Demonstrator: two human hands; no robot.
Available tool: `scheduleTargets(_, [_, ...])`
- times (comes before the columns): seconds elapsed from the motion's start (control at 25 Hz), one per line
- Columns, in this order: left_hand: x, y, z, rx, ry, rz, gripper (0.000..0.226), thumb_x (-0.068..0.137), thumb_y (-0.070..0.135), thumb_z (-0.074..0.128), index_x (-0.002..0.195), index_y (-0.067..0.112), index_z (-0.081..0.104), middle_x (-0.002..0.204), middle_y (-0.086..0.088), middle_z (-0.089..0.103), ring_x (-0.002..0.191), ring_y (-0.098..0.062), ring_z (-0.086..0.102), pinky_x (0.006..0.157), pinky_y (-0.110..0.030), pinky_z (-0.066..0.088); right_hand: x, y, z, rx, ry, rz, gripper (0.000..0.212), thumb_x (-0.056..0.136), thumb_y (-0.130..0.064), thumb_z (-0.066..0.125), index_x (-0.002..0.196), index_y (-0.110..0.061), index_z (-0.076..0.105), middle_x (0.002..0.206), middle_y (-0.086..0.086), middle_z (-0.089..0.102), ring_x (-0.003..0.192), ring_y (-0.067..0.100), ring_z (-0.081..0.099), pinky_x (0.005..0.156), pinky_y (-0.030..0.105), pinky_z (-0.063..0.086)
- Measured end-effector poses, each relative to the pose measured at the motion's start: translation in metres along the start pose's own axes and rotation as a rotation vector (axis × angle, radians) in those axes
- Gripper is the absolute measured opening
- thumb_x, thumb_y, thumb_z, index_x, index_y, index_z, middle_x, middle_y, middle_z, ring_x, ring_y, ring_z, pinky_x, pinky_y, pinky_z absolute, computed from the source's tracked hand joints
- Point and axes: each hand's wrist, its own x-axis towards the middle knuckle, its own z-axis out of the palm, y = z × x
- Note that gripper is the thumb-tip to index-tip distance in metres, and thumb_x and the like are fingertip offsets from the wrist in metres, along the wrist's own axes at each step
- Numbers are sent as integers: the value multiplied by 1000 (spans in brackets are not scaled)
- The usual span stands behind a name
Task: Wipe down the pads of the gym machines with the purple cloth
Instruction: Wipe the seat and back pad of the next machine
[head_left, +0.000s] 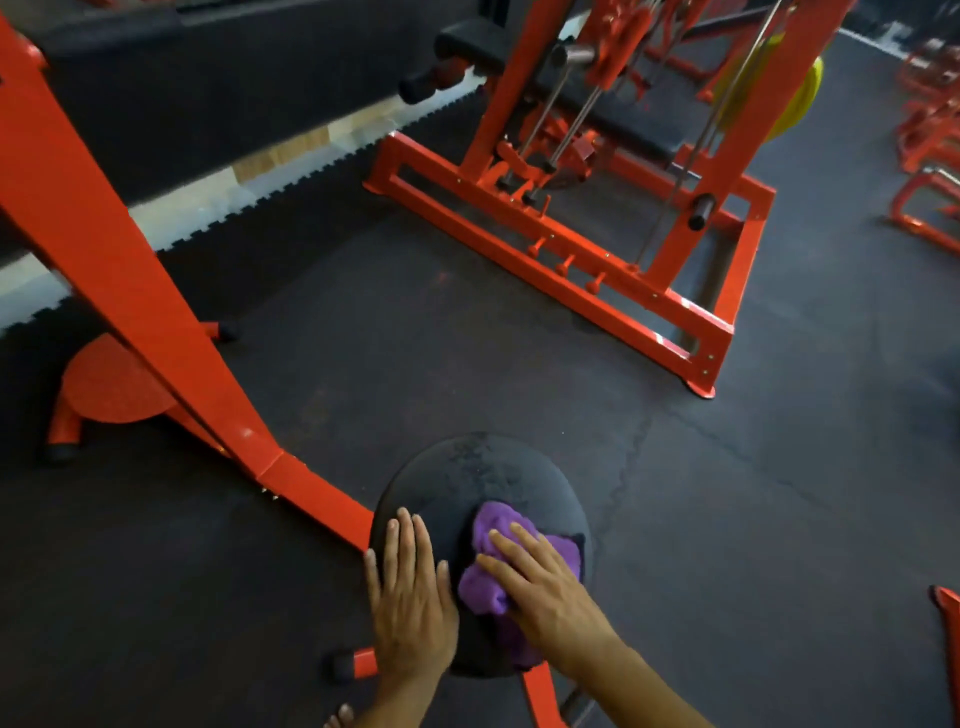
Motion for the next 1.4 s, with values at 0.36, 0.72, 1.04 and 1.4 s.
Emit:
scheduleTargets(0.36, [24,-32,7,98,115,215,61,102,27,32,160,6,33,170,-7,25,157,-21,22,126,-51,20,156,73,16,161,181,156,39,94,-32,60,130,-20,64,135,-1,63,120,28,59,100,45,47])
scheduleTargets(0.72, [59,-50,-1,90,32,356,64,103,29,33,162,4,26,172,-9,16,159,-22,15,126,-49,20,-21,-4,35,117,136,176,51,85,-25,63,136,-24,57,151,-5,49,147,28,36,116,55,29])
scheduleTargets(1.04, [31,-33,10,-585,155,-301,57,111,24,37,162,8,16,170,-2,10,157,-13,11,118,-5,2,177,29,23,94,90,43,40,89,-41,52,121,-24,67,131,-2,64,121,28,58,103,47,44])
scheduleTargets(1.4, [68,-55,6,-453,46,-62,70,104,45,26,164,9,19,171,2,12,157,-8,12,121,-9,5,-46,-14,35,164,284,410,51,84,-22,49,134,-18,56,152,-7,46,147,23,33,118,43,25])
